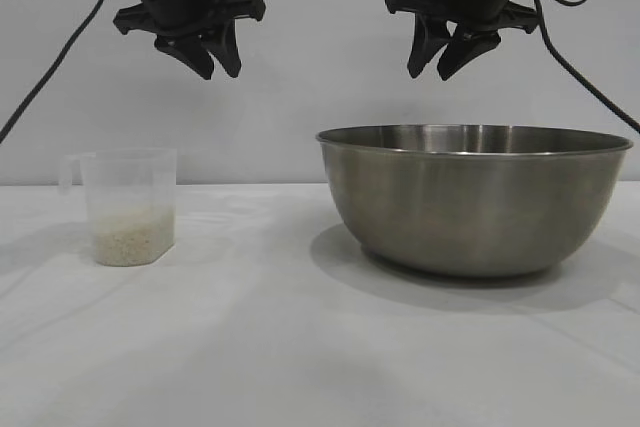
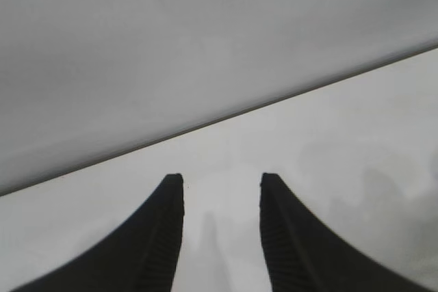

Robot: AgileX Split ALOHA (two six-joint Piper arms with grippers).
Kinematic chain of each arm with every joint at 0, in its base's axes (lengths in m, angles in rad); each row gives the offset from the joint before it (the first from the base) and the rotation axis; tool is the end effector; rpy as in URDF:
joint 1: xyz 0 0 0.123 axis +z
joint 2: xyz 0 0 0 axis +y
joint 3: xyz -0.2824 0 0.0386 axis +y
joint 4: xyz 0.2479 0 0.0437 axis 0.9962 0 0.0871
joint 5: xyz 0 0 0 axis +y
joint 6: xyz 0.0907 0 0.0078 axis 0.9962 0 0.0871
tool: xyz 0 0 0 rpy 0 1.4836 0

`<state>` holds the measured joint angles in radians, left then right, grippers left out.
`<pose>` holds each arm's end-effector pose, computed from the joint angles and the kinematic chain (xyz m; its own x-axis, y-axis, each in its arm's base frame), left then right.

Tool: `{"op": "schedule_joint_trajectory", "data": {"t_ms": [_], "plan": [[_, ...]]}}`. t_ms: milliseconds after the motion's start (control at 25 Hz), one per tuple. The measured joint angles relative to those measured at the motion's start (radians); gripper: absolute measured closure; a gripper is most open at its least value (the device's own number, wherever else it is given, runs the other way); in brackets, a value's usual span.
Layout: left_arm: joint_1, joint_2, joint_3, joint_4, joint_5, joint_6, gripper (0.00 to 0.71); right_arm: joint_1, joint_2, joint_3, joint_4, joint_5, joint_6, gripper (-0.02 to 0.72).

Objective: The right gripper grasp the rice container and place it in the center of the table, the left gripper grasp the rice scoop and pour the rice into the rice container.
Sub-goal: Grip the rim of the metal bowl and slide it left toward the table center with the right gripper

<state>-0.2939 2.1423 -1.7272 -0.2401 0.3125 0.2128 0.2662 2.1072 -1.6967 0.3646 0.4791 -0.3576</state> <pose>0.4794 -0.1521 0.2259 -0.5709 0.1560 -0.8061 0.3362 0.9401 -0.0562 0.4652 0.1424 0.2242 -0.6633 -0.2126 -0.7175 -0.3935 0.9146 0.0928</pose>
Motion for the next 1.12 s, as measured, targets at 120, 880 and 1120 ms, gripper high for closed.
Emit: {"op": "schedule_joint_trajectory", "data": {"t_ms": [120, 880, 1120], "plan": [[0.0, 0.0, 0.0, 0.0, 0.0, 0.0, 0.48, 0.0, 0.0, 0.0, 0.0, 0.0, 0.0, 0.467], [0.002, 0.0, 0.0, 0.0, 0.0, 0.0, 0.48, -0.074, -0.042, 0.0, -0.02, 0.285, 0.0, 0.467], [0.002, -0.002, 0.0, 0.0, 0.002, 0.0, 0.48, -0.117, -0.121, 0.0, -0.04, 0.544, 0.0, 0.467]]}}
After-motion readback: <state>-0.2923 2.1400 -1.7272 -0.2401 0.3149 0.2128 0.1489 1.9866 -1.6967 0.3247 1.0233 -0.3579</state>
